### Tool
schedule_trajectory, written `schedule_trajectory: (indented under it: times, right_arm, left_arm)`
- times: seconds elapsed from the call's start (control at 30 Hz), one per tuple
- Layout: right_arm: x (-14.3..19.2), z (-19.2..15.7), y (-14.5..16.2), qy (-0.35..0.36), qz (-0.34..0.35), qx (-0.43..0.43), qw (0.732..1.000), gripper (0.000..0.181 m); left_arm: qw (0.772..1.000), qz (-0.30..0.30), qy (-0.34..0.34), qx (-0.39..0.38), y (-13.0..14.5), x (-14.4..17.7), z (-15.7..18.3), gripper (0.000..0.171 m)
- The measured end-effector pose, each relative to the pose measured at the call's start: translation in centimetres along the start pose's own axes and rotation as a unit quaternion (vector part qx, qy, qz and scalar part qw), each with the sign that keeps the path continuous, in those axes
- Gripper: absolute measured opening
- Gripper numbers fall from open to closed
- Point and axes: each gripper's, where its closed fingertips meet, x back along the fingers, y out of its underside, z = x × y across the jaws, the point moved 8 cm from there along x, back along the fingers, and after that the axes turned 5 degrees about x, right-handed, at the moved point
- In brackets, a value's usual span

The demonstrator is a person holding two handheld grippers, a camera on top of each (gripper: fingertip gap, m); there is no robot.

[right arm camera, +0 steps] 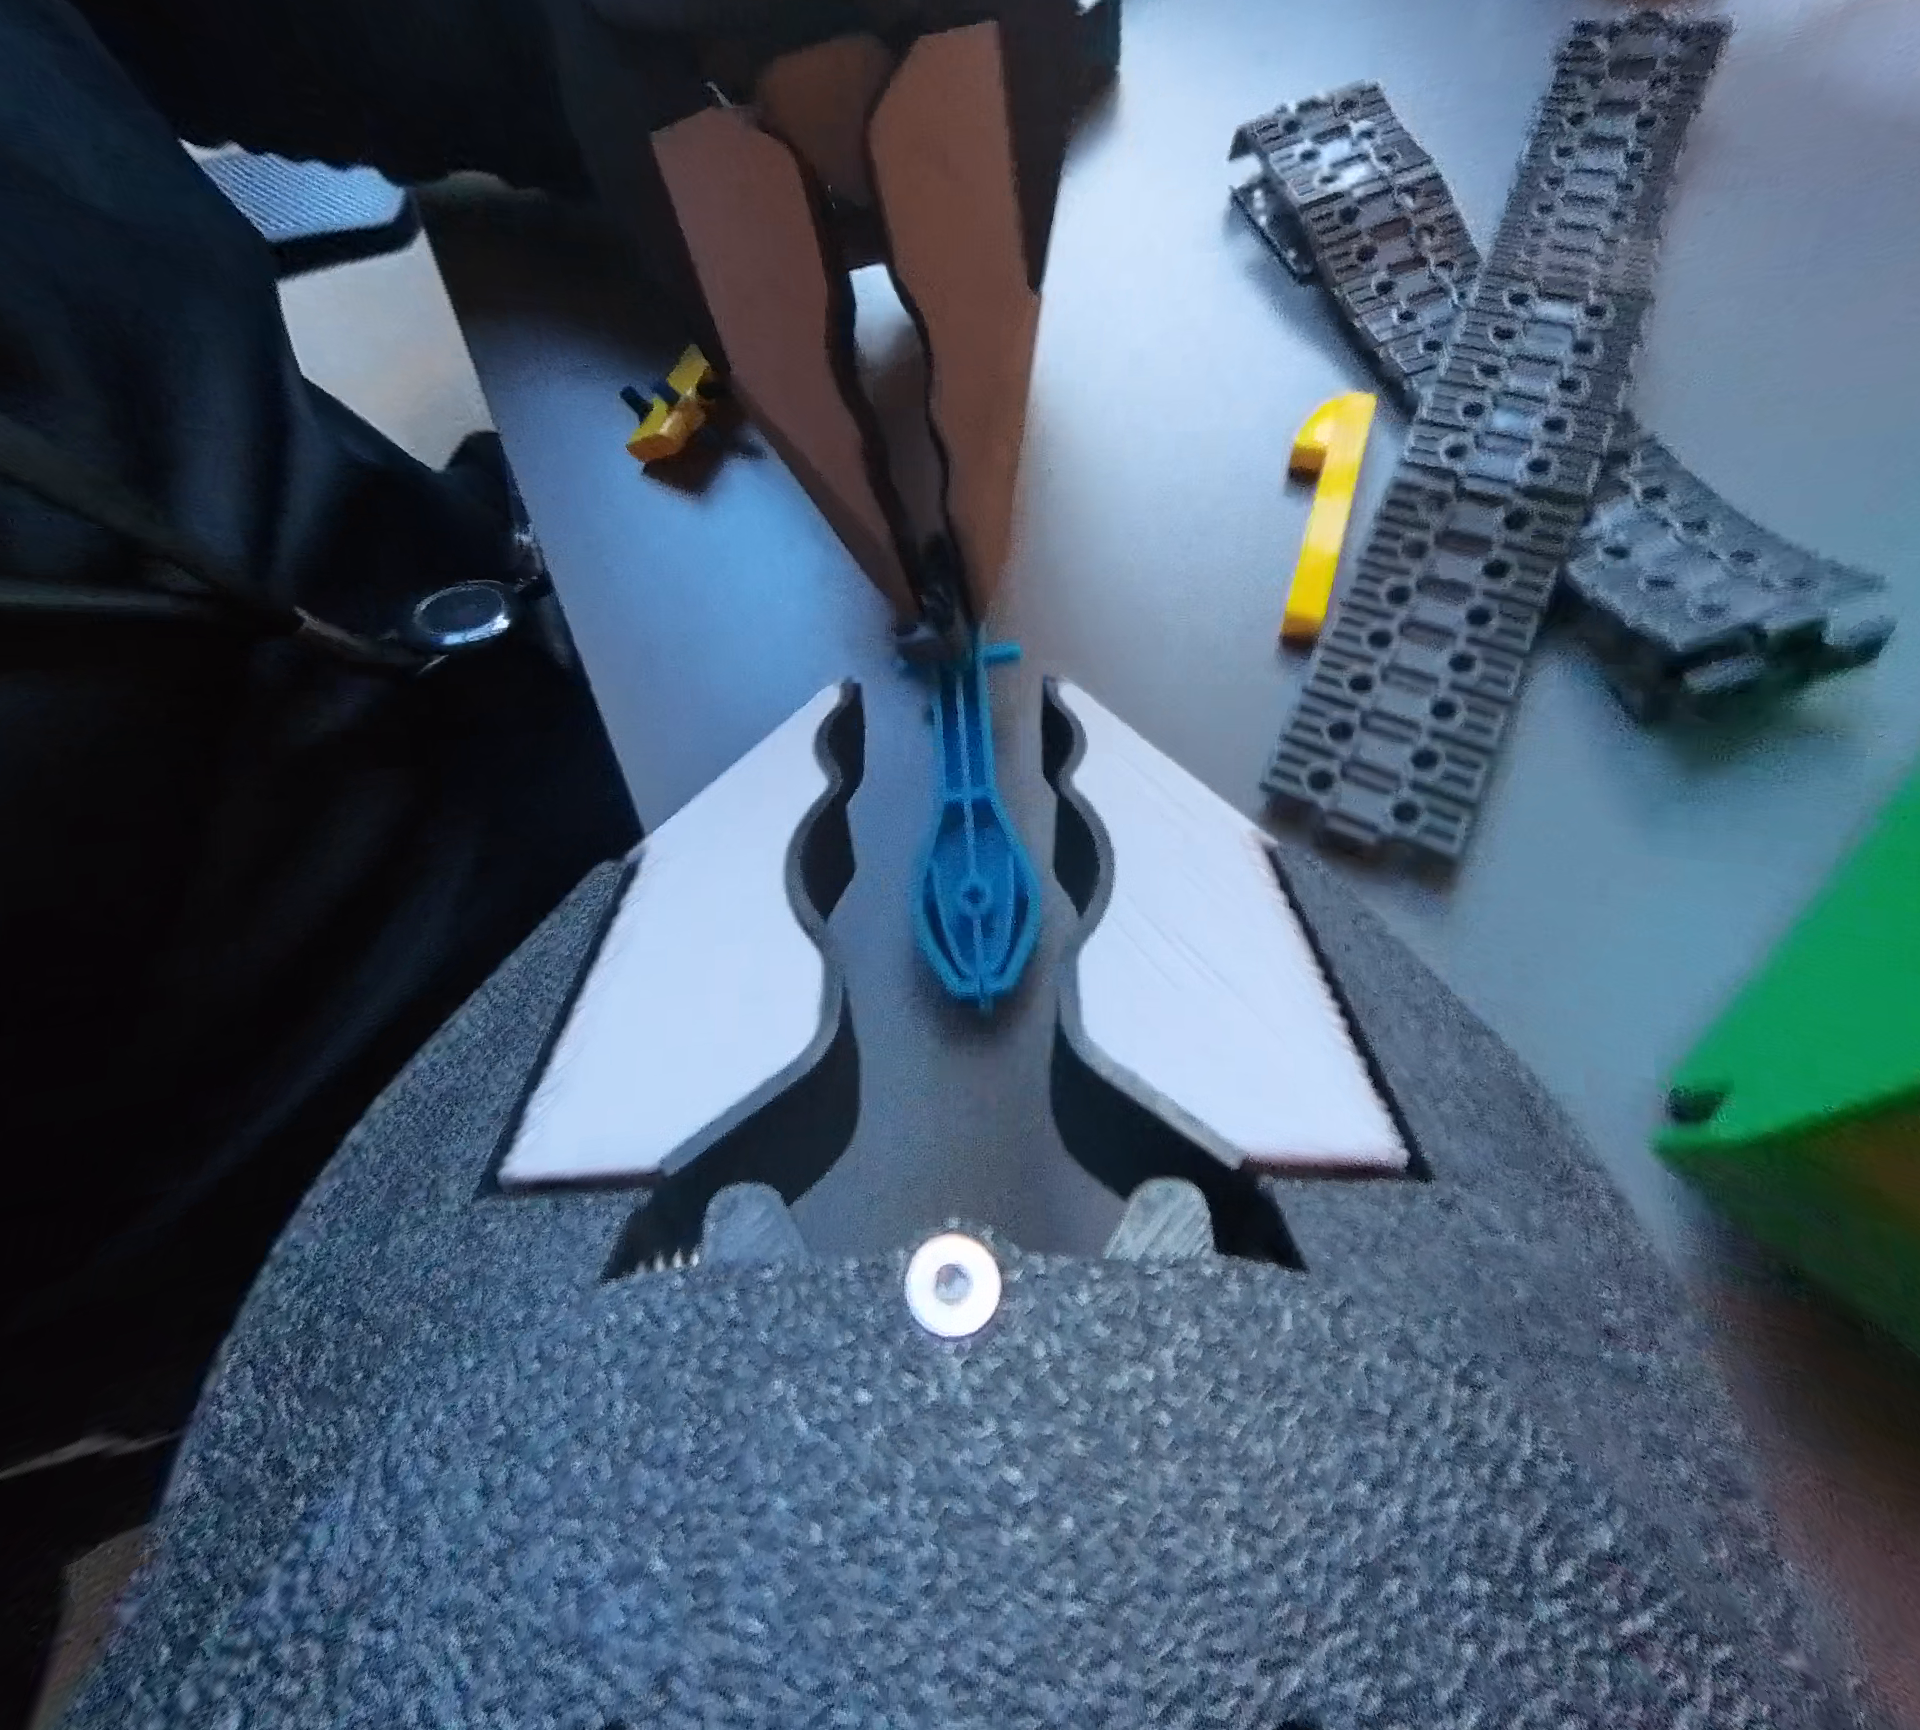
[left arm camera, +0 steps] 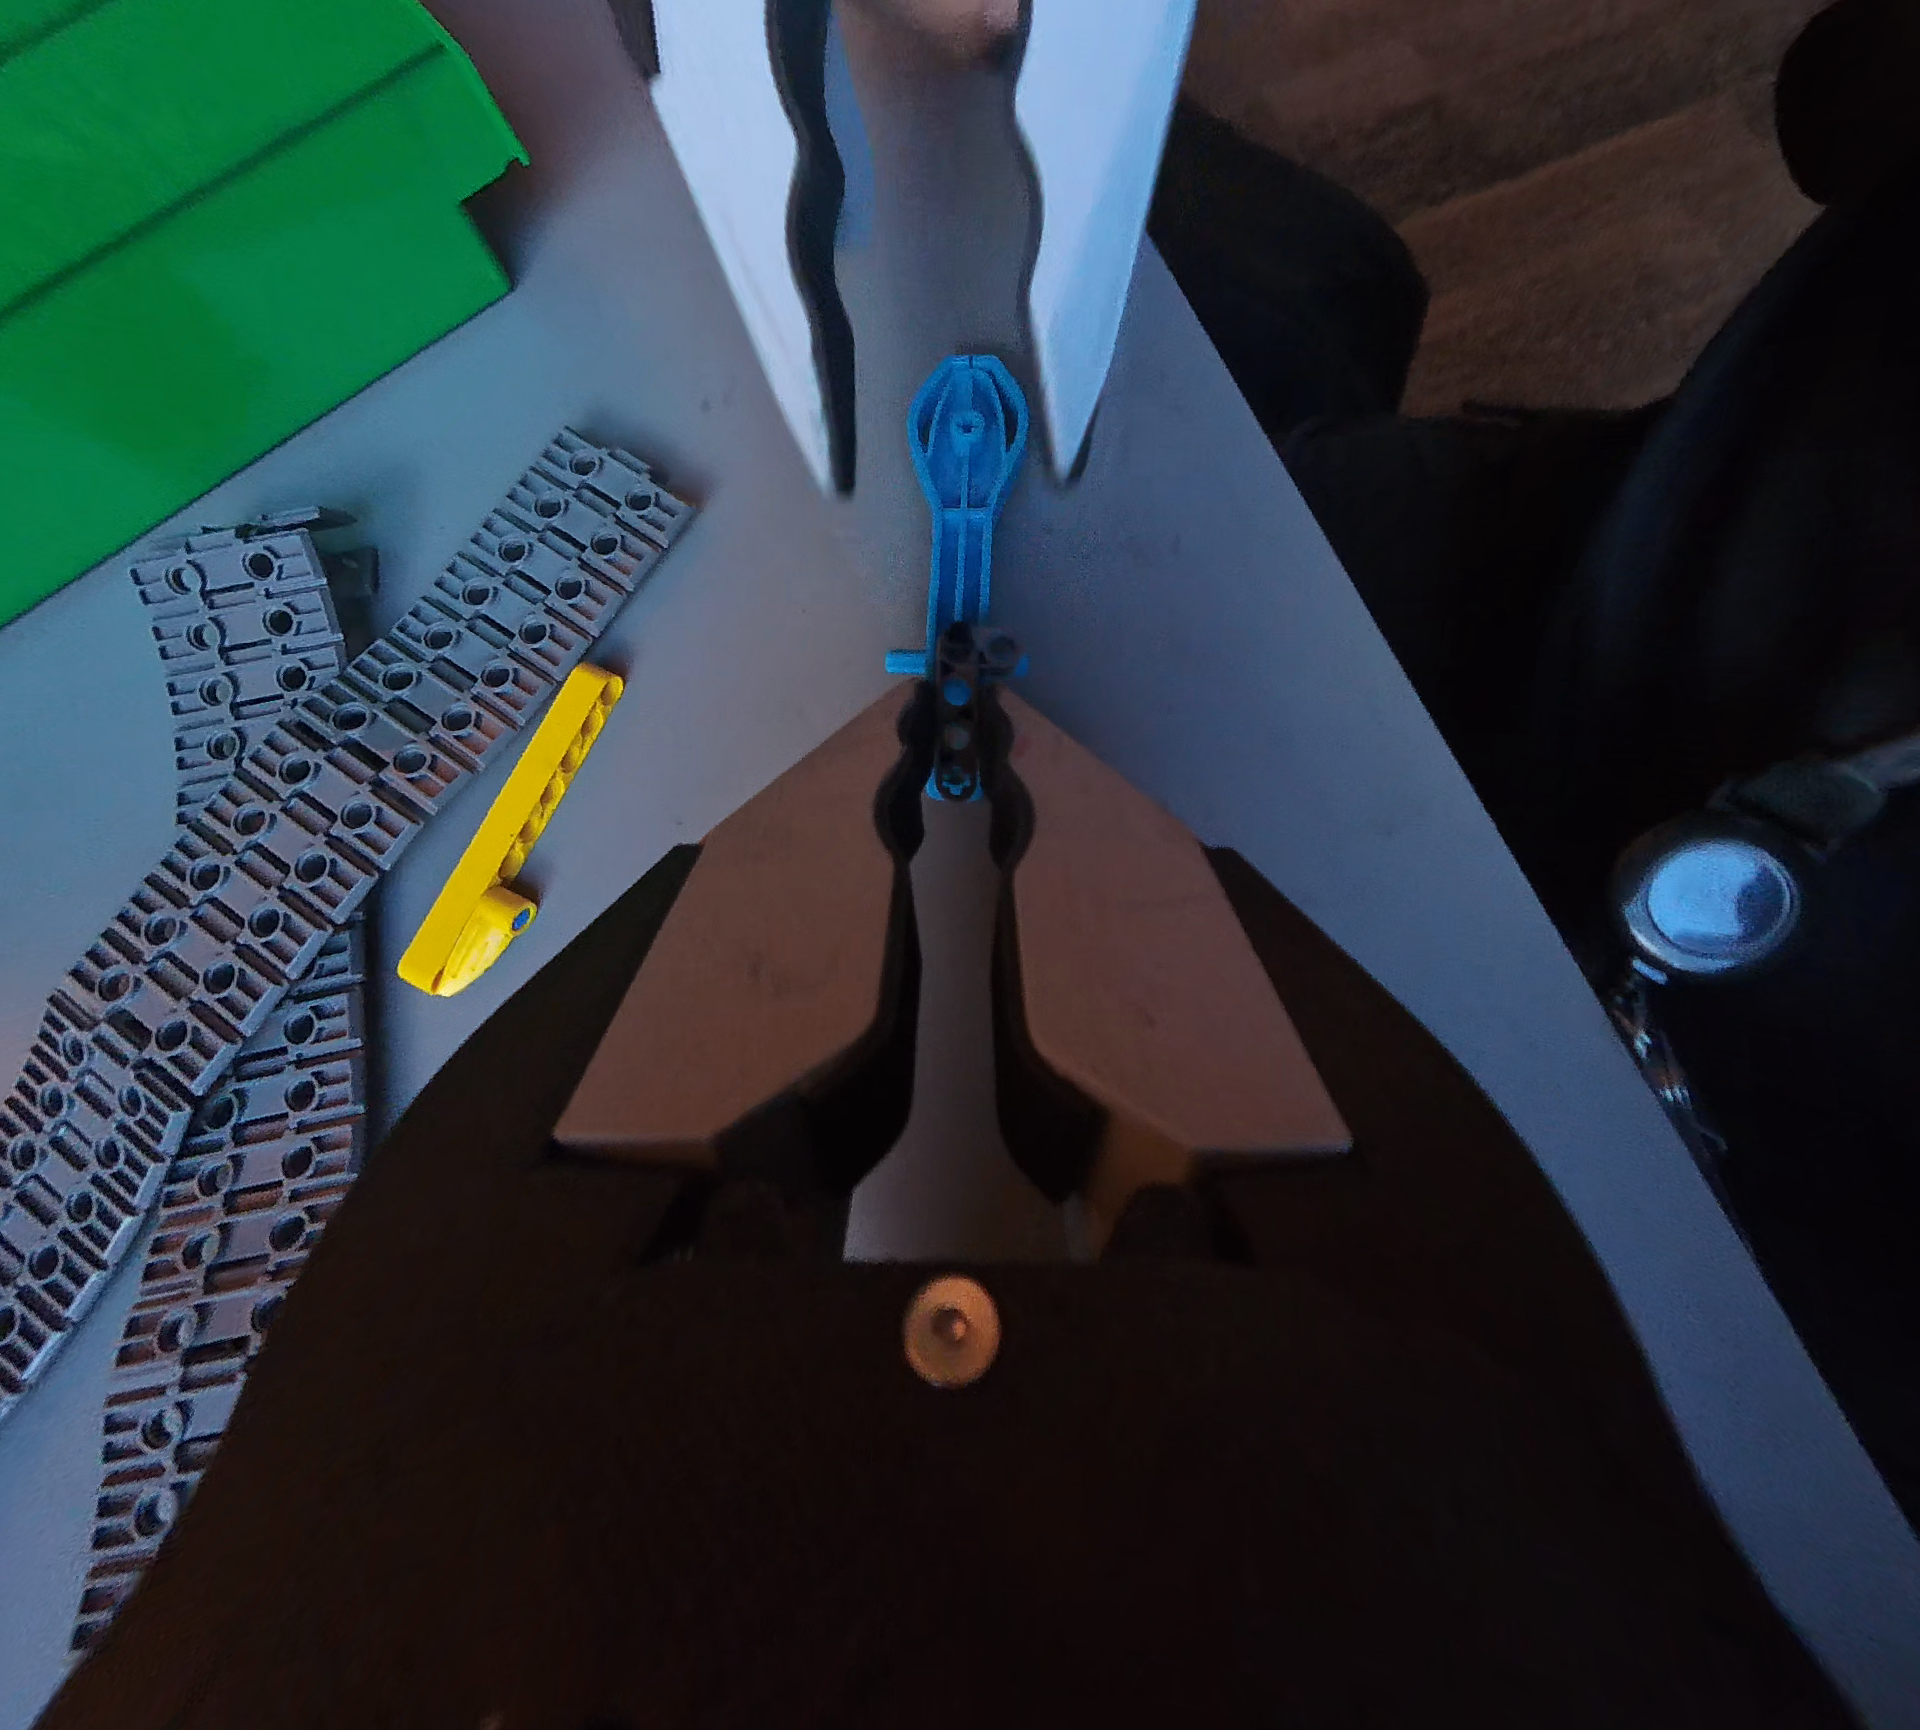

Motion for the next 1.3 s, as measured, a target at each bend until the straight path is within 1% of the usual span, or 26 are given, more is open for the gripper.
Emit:
schedule_trajectory:
  times: [0.03, 0.1, 0.13, 0.17, 0.23, 0.33, 0.37, 0.4, 0.47, 0.53, 0.6, 0.63, 0.67, 0.73, 0.77, 0.8, 0.83, 0.87, 0.97, 1.1, 1.3]
  right_arm:
    - [0.4, 0.0, 0.4, -0.003, -0.004, -0.001, 1.000, 0.032]
    - [0.8, -0.3, 0.9, 0.009, -0.014, 0.024, 1.000, 0.032]
    - [0.9, -0.4, 0.9, 0.015, -0.015, 0.036, 0.999, 0.030]
    - [0.8, -0.5, 0.8, 0.018, -0.012, 0.045, 0.999, 0.023]
    - [0.4, -0.8, 0.2, 0.015, 0.005, 0.056, 0.998, 0.020]
    - [-0.6, -1.1, -0.8, 0.028, 0.022, 0.087, 0.996, 0.034]
    - [-1.0, -1.1, -0.8, 0.034, 0.018, 0.101, 0.994, 0.033]
    - [-1.2, -1.2, -0.8, 0.035, 0.012, 0.115, 0.993, 0.030]
    - [-1.3, -1.3, -0.7, 0.049, 0.005, 0.153, 0.987, 0.016]
    - [-1.2, -1.2, -0.5, 0.060, -0.001, 0.181, 0.982, 0.014]
    - [-1.3, -0.7, 0.0, 0.049, -0.038, 0.152, 0.986, 0.012]
    - [-1.2, -0.5, 0.2, 0.044, -0.048, 0.128, 0.990, 0.016]
    - [-1.1, -0.5, 0.2, 0.037, -0.045, 0.112, 0.992, 0.022]
    - [-0.9, -0.7, 0.1, 0.035, -0.036, 0.102, 0.994, 0.025]
    - [-1.0, -0.7, 0.3, 0.038, -0.047, 0.097, 0.993, 0.025]
    - [-1.2, -0.6, 0.7, 0.040, -0.068, 0.092, 0.993, 0.023]
    - [-1.5, -0.6, 1.0, 0.040, -0.090, 0.089, 0.991, 0.012]
    - [-1.7, -0.7, 1.1, 0.040, -0.101, 0.090, 0.990, 0.009]
    - [-2.6, -1.4, 0.7, 0.047, -0.103, 0.076, 0.991, 0.009]
    - [-4.0, -2.1, 0.0, 0.065, -0.101, 0.067, 0.990, 0.009]
    - [-4.6, -1.8, -0.3, 0.062, -0.098, 0.057, 0.992, 0.009]
  left_arm:
    - [1.000, -0.002, 0.002, -0.001, 0.0, 0.0, 0.0, 0.006]
    - [1.000, -0.004, 0.009, -0.002, 0.0, 0.0, -0.2, 0.006]
    - [1.000, -0.005, 0.013, 0.000, 0.0, 0.0, -0.2, 0.006]
    - [1.000, -0.006, 0.016, 0.002, -0.1, 0.0, -0.3, 0.006]
    - [1.000, -0.011, 0.022, 0.004, -0.1, 0.0, -0.4, 0.006]
    - [0.999, -0.022, 0.024, 0.003, -0.4, -0.1, -0.4, 0.006]
    - [0.999, -0.026, 0.023, 0.001, -0.5, -0.1, -0.4, 0.006]
    - [0.999, -0.030, 0.022, 0.000, -0.6, -0.2, -0.4, 0.006]
    - [0.999, -0.036, 0.020, -0.003, -0.7, -0.3, -0.3, 0.006]
    - [0.999, -0.039, 0.020, -0.005, -0.9, -0.4, -0.2, 0.006]
    - [0.999, -0.042, 0.022, -0.003, -0.9, -0.4, -0.3, 0.006]
    - [0.999, -0.044, 0.022, -0.003, -1.0, -0.4, -0.3, 0.006]
    - [0.999, -0.046, 0.021, -0.005, -1.0, -0.4, -0.2, 0.006]
    - [0.999, -0.047, 0.020, -0.008, -1.0, -0.4, -0.2, 0.006]
    - [0.999, -0.048, 0.019, -0.011, -1.0, -0.4, -0.2, 0.006]
    - [0.999, -0.049, 0.020, -0.012, -1.0, -0.4, -0.2, 0.006]
    - [0.998, -0.050, 0.021, -0.012, -1.0, -0.4, -0.2, 0.006]
    - [0.998, -0.051, 0.025, -0.014, -0.9, -0.3, -0.2, 0.006]
    - [0.998, -0.056, 0.037, -0.015, -0.3, 0.4, -0.1, 0.006]
    - [0.998, -0.063, 0.026, -0.018, 0.9, 1.0, -0.1, 0.006]
    - [0.998, -0.055, 0.022, -0.016, 1.5, 1.5, -0.2, 0.006]
